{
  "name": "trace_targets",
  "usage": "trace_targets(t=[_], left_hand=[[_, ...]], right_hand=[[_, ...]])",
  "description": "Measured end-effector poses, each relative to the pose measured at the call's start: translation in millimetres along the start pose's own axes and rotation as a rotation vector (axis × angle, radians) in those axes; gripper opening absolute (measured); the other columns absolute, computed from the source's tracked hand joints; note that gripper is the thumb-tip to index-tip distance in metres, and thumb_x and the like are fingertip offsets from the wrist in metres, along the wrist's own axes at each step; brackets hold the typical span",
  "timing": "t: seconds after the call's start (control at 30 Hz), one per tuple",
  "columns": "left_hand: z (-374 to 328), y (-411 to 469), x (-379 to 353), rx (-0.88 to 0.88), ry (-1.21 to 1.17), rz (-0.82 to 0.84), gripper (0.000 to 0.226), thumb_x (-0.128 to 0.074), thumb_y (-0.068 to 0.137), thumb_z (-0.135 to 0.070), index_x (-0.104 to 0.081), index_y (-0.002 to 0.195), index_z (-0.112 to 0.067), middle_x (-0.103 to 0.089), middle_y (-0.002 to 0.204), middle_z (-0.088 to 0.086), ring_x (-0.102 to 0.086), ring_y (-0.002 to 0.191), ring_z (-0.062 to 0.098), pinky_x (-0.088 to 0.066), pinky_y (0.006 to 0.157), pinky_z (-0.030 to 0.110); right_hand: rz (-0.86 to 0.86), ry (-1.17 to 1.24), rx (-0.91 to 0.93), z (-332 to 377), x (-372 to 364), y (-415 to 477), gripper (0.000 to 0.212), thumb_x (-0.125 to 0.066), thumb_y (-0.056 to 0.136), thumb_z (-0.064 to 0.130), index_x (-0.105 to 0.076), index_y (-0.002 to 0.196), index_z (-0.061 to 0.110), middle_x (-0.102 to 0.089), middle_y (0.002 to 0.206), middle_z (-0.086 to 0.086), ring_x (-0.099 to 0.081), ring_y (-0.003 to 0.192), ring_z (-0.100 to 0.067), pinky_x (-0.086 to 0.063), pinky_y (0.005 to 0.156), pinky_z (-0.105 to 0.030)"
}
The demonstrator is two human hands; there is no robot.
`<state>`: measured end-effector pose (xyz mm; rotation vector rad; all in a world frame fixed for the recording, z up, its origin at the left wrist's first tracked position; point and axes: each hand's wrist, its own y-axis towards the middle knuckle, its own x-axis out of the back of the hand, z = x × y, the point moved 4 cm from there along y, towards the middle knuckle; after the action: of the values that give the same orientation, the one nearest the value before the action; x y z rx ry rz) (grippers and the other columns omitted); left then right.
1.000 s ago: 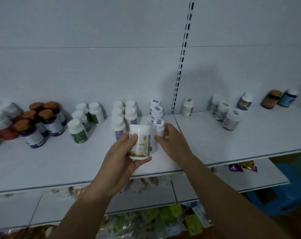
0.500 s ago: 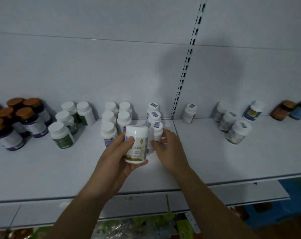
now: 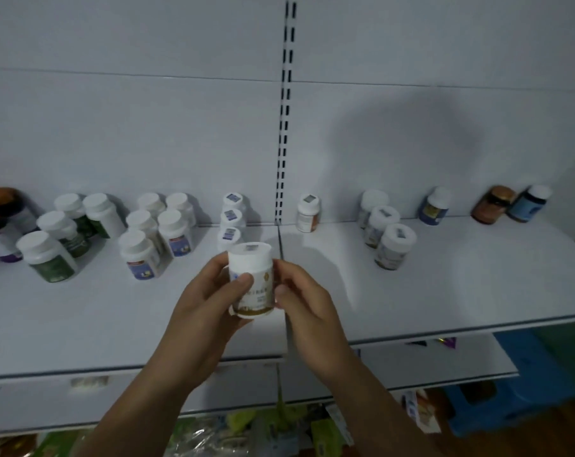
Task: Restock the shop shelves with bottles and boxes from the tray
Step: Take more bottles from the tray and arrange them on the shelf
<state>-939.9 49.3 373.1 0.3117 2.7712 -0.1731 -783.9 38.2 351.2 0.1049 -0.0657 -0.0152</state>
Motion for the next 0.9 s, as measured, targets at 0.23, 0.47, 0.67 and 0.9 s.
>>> trace_targets(t=[0.23,0.47,0.67,0.9], left_hand=[[37.8,5.7,-123.5,-0.143,0.375,0.172,0.039,-0.068,0.1,-0.011,-0.062,0.138,-0.019,-0.074,0.128,0.002,-0.069,0.122,0.021,-0.056,0.105,0.044],[60.0,24.1,-186.0,-0.449,1.124,0.282,0.066,-0.059,0.101,-0.057,-0.034,0.159,-0.04,-0.043,0.157,-0.026,-0.038,0.144,-0.004,-0.03,0.118,0.02],[59.5,48.9,-193.8,-0.544,1.67,0.127,0.087,-0.038,0.095,-0.08,-0.022,0.165,-0.031,-0.032,0.168,-0.006,-0.031,0.153,0.018,-0.026,0.123,0.038],[62.2,50.8,-191.7,-0.441,1.767,0.048,0.089,-0.039,0.093,-0.081,-0.022,0.165,-0.031,-0.032,0.169,-0.002,-0.033,0.154,0.024,-0.03,0.124,0.048]], right_hand=[[-0.202,-0.198,0.063,1.2,123.6,-46.6,0.058,-0.085,0.086,0.036,-0.06,0.138,0.028,-0.068,0.126,0.011,-0.066,0.114,-0.007,-0.053,0.084,-0.017],[-0.388,-0.301,0.012,-11.2,224.4,-48.2,0.05,-0.089,0.08,0.026,-0.062,0.118,0.041,-0.066,0.112,0.01,-0.062,0.1,0.0,-0.046,0.077,-0.01],[-0.459,-0.324,-0.057,-34.4,303.6,21.5,0.048,-0.087,0.083,0.025,-0.064,0.125,0.023,-0.068,0.117,0.005,-0.065,0.097,-0.003,-0.049,0.075,-0.018],[-0.34,-0.413,-0.023,-73.9,299.9,113.5,0.04,-0.085,0.085,0.026,-0.068,0.12,0.018,-0.074,0.111,0.0,-0.069,0.101,-0.017,-0.053,0.084,-0.03]])
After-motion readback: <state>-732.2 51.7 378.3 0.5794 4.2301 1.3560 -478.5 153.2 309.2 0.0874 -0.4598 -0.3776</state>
